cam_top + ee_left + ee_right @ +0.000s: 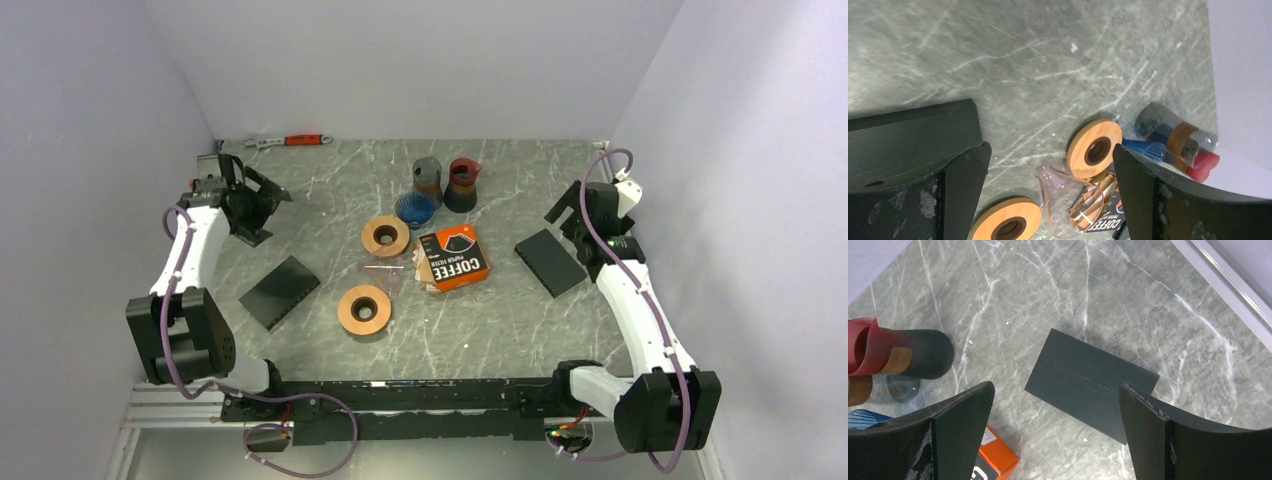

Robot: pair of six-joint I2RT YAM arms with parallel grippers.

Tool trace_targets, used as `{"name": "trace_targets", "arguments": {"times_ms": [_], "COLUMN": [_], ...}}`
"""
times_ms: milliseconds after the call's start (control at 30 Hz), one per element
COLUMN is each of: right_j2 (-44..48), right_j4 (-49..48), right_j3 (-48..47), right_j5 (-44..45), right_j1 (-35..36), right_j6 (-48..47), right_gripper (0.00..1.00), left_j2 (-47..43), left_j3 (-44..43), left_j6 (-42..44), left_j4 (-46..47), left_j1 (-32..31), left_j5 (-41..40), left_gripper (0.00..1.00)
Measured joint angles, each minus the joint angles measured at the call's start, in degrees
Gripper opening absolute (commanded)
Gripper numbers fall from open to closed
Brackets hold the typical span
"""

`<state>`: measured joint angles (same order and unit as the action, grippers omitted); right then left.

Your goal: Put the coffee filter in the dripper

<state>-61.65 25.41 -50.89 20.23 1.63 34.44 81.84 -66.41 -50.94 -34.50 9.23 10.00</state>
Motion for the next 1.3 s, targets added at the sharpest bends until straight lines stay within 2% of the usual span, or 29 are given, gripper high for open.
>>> {"name": "trace_targets", "arguments": {"times_ms": [200,367,533,700,867,967,1100,1233,1300], "right_j2": [-3.21,-7.21,-13.49,-22.12,-29.88,-33.94,-41.75,-49.0,-51.39], "right_j4": [3.52,6.43,9.57,12.79,12.13,10.27,8.87,7.82,7.78], "right_j3": [-3.89,-6.32,-10.69,-19.12,-26.23,-29.24,-37.79,-46.82,-49.46], "right_j5": [-2.1,-5.9,-12.0,-19.96,-31.58,-37.05,-40.87,-42.4,-42.49], "right_j1": [-0.04,-0.04,-0.04,-0.04,0.0,0.66,2.38,5.51,6.56], "right_j6": [0.0,0.33,-0.04,-0.11,1.55,3.74,6.29,8.26,8.94], "right_gripper": [1.0,1.0,1.0,1.0,0.97,0.95,0.92,0.86,0.79], "left_j2": [5.77,11.04,22.93,35.43,39.89,39.34,37.11,35.06,34.49], "left_j3": [-4.11,-4.15,-13.42,-32.52,-45.48,-46.71,-42.71,-39.17,-38.73], "left_j6": [0.15,0.2,0.98,5.33,10.8,12.66,13.49,13.42,13.4], "left_j4": [-5.46,-5.14,-9.11,-15.54,-19.69,-19.78,-17.53,-17.16,-17.22], "left_j1": [4.17,2.89,-5.88,-17.33,-25.59,-27.89,-28.48,-27.96,-27.74], "left_j5": [2.97,9.07,10.93,9.6,7.39,7.06,7.1,7.1,7.1], "left_gripper": [0.99,0.99,0.99,0.99,0.99,0.99,0.99,0.99,0.99]}}
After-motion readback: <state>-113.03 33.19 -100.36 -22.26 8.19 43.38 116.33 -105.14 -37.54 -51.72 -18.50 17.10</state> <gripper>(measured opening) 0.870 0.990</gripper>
